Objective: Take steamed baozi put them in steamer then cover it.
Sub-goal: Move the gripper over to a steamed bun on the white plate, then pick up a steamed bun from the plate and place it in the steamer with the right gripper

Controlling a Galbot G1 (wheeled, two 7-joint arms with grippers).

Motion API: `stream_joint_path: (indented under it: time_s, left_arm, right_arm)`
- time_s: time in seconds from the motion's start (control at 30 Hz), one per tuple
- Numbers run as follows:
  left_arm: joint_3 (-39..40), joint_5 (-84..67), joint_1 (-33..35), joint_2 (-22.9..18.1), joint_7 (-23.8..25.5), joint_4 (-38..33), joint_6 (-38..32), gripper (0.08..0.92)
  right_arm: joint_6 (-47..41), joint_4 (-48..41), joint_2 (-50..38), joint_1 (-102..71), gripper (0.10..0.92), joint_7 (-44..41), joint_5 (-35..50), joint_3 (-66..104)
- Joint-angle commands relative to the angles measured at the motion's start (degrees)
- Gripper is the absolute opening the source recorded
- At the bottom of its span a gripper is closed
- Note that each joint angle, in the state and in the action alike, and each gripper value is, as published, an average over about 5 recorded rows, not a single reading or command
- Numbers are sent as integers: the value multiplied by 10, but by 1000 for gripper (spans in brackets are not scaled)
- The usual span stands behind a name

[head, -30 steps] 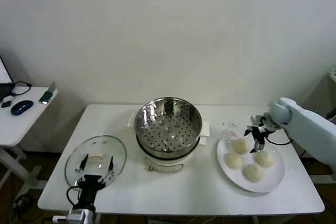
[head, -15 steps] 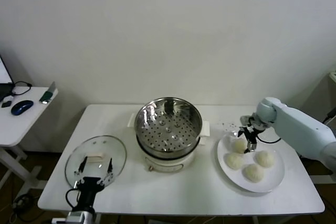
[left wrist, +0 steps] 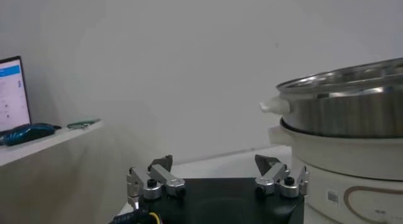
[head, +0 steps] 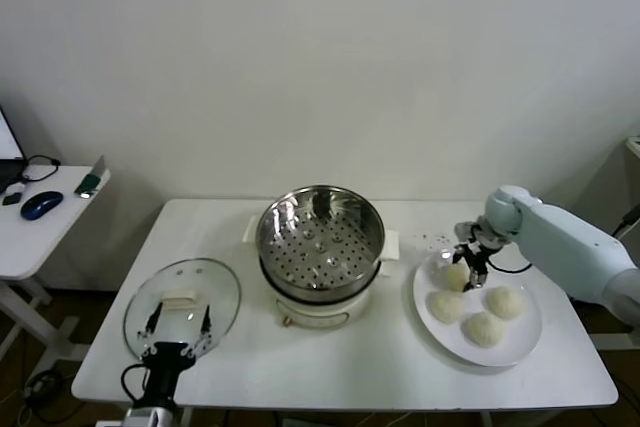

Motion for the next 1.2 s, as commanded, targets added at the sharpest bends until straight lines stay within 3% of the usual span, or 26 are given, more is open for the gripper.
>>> stream_joint_path:
  time_s: [0.03,0.3,0.53,0.93,1.2]
  left_arm:
    - [0,-1,3,2,0,-2,-1,823]
    - [4,-1,12,0,-2,-1,-4,823]
    - [12,1,18,-10,-2,-8,-2,823]
    - [7,-5,21,-8,-11,-15,2,823]
    - [7,-12,17,-15,-14,-17,9,823]
  right_arm:
    - [66,28,-8,113,689,-12,36,-73]
    - [155,79,32,314,689,-35,74,-216]
    - [260,90,130,379,694,-42,25,-214]
    - [355,140,256,322,696,-21,-123,-172]
    - [385,101,301,230,696,1,-247,-127]
